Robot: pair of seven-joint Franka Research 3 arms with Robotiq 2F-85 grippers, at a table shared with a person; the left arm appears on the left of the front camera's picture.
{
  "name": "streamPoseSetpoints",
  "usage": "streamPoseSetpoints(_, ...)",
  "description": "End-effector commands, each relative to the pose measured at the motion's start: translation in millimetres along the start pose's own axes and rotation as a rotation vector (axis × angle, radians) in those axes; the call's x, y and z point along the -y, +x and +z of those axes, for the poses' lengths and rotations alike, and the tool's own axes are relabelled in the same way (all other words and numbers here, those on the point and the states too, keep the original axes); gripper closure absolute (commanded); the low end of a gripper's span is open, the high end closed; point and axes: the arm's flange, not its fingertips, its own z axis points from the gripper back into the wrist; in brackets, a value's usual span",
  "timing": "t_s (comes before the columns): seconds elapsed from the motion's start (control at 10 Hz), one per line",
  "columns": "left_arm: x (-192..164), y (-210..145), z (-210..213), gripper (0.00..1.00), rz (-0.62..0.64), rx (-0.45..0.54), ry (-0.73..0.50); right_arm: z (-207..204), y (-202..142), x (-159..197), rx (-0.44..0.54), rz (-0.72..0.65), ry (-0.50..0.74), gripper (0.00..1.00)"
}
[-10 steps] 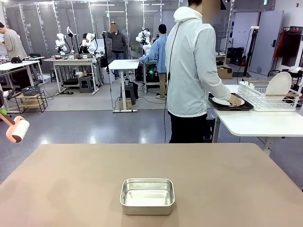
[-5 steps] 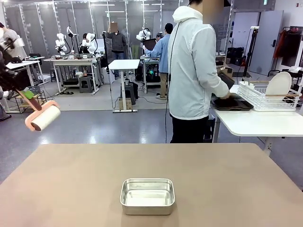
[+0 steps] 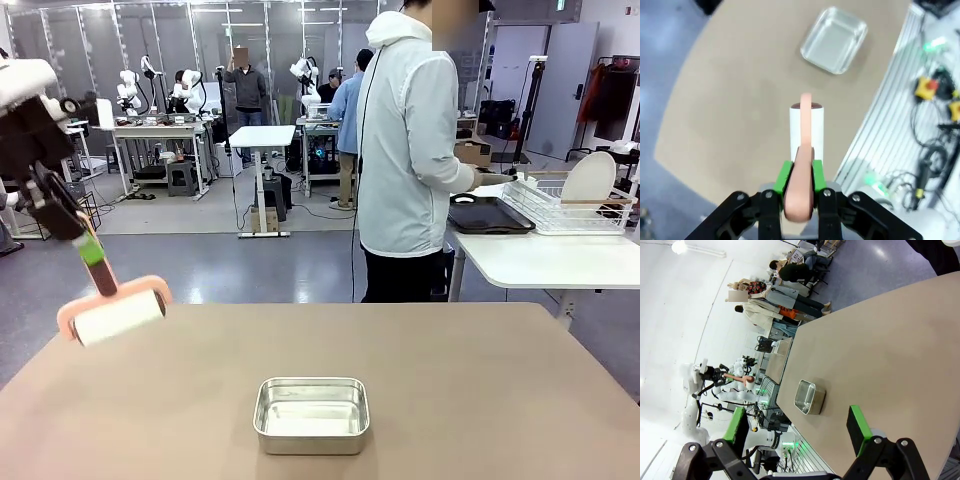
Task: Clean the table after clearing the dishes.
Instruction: Place the Lint Roller back on top of the Airtight Container.
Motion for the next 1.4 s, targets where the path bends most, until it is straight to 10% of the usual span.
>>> streamPoseSetpoints(0.0, 13, -10, -13, 0.78, -0.112, -0.002, 0.060, 0, -3, -3, 0.001, 0.014, 0.008, 0.00)
streamPoseSetpoints(0.6, 16, -1, -16, 0.78, -0.073, -0.007, 0.008, 0, -3, -3, 0.001, 0.014, 0.008, 0.00)
streamPoseSetpoints(0.8, 33, 93, -59, 0.78, -0.260, -0.107, -0.012, 0, -3, -3, 0.001, 0.014, 0.008, 0.00)
streamPoseSetpoints(1.3, 59, 194, -138, 0.78, -0.435, -0.166, -0.062, 0, -3, -3, 0.001, 0.014, 0.008, 0.00)
